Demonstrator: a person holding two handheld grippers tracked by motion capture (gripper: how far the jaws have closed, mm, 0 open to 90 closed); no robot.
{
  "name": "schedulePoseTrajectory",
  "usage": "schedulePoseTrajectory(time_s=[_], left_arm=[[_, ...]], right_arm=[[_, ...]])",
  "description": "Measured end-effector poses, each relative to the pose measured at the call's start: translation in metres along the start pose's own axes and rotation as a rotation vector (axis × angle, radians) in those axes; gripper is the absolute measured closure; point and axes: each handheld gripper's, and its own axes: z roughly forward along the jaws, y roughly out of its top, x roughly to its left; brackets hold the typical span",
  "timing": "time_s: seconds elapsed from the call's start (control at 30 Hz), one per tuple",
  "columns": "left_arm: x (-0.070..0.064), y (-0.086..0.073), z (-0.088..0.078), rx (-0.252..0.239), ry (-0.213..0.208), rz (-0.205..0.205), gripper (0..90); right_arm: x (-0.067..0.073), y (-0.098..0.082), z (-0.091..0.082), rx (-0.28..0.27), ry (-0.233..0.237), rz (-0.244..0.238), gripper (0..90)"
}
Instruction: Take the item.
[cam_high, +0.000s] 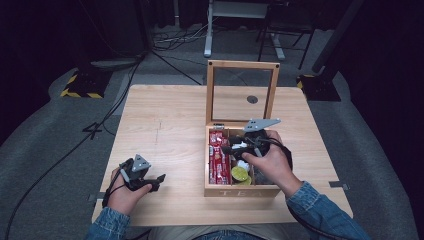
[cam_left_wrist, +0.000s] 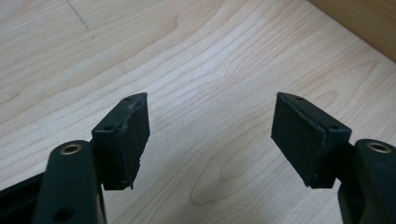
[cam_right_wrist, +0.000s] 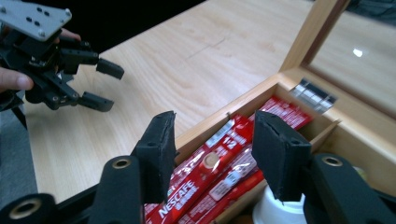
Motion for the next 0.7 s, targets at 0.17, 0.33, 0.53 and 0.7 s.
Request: schedulePoseTrajectory(time_s=[0.17,0.33,0.53,0.7], left_arm=[[0.002,-0.002,0.005,0.022,0.004,-0.002,28.4],[0.002,-0.002,0.008,0.027,0.007,0.015,28.3],[0.002,-0.001,0.012,0.041,0.006,0.026,28.3],[0.000,0.001,0.013,0.035,-0.005,0.033,28.2]], right_arm=[[0.005,-0.005,0.016,0.066,-0.002,-0.016,50.5],[0.007,-0.013,0.029,0.133,-0.018,-0.020,50.7],[0.011,-0.021,0.039,0.187,-0.024,-0.026,50.4],[0.018,-0.026,0.047,0.228,-0.017,-0.040,49.4]])
